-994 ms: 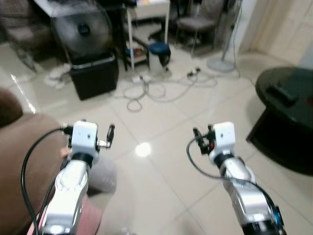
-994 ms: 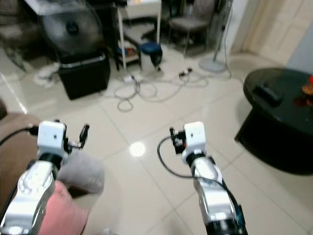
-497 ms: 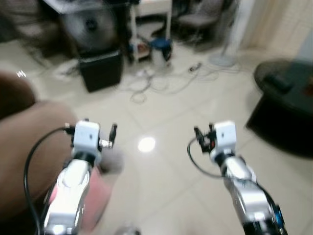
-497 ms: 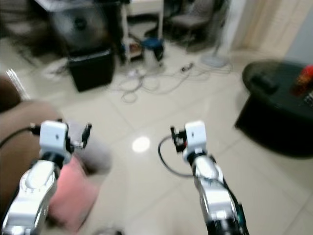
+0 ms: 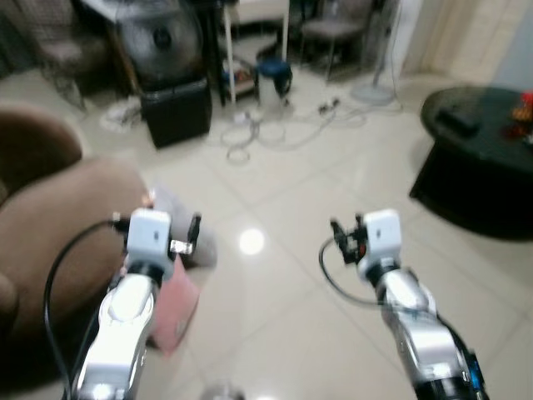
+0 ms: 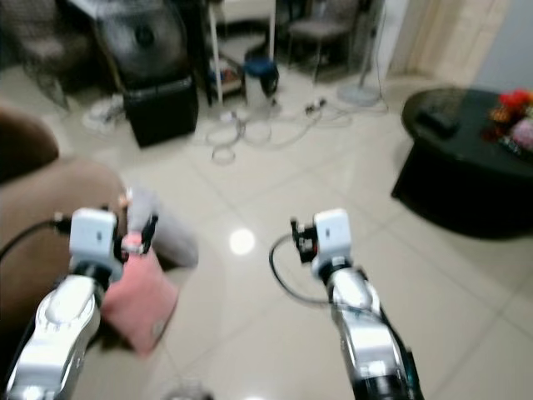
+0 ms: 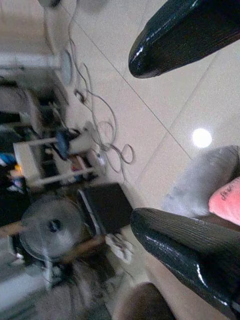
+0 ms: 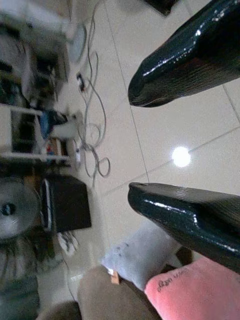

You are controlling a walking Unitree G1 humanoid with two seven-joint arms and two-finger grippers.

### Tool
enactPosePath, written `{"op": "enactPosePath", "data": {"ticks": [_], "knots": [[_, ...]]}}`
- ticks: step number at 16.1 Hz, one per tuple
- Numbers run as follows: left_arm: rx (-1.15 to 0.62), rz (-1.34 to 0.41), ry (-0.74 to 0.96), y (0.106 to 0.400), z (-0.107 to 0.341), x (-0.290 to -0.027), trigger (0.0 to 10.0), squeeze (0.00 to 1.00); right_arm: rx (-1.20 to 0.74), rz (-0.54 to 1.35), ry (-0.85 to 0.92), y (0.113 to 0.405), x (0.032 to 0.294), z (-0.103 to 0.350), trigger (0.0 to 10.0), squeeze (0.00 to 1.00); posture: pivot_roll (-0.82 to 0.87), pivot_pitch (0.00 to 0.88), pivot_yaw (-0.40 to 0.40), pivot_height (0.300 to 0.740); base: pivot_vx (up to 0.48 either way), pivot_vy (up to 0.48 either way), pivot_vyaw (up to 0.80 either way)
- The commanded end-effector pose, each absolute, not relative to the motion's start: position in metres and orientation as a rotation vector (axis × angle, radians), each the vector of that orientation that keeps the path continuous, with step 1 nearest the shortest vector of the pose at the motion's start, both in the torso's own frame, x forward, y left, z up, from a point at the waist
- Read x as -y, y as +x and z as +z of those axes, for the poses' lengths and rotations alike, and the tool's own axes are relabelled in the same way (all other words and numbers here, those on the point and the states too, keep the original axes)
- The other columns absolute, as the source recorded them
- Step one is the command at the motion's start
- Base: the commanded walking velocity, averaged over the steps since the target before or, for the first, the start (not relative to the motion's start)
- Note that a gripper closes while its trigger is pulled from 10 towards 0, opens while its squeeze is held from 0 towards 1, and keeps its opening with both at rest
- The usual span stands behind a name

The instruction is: Move the pillow to the sofa from floor

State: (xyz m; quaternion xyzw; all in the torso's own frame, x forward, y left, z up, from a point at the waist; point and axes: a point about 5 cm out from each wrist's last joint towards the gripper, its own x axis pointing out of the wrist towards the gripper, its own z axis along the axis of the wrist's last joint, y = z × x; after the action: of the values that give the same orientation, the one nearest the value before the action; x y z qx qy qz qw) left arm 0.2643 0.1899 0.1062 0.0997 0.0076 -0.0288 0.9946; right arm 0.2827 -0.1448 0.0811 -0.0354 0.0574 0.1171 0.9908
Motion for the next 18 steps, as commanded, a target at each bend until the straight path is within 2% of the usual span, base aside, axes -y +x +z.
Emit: {"op": "enactPosePath", "data": {"ticks": [1, 7, 13, 18], "knots": [[0.027, -0.044, 0.207, 0.2665, 0.1140, -0.1949, 10.0, 0.00, -0.090, 0.231, -0.077, 0.2854, 0.1439, 0.0849, 10.0, 0.00, 0.09, 0.000, 0.008, 0.740, 0.000, 0.000, 0.00], [0.046, -0.046, 0.190, 0.2679, 0.1168, -0.1939, 10.0, 0.00, -0.091, 0.268, -0.093, 0.2839, 0.1435, 0.0826, 10.0, 0.00, 0.10, 0.000, 0.005, 0.740, 0.000, 0.000, 0.09], [0.038, -0.071, 0.206, 0.2671, 0.1134, -0.1892, 10.0, 0.00, -0.096, 0.263, -0.097, 0.2843, 0.1449, 0.0803, 10.0, 0.00, 0.10, 0.000, 0.005, 0.740, 0.299, 0.000, 0.60], [0.029, -0.074, 0.207, 0.2675, 0.1122, -0.1892, 10.0, 0.00, -0.097, 0.223, -0.114, 0.2853, 0.1486, 0.0787, 10.0, 0.00, 0.09, 0.000, 0.007, 0.740, 0.323, 0.000, 0.00]]}}
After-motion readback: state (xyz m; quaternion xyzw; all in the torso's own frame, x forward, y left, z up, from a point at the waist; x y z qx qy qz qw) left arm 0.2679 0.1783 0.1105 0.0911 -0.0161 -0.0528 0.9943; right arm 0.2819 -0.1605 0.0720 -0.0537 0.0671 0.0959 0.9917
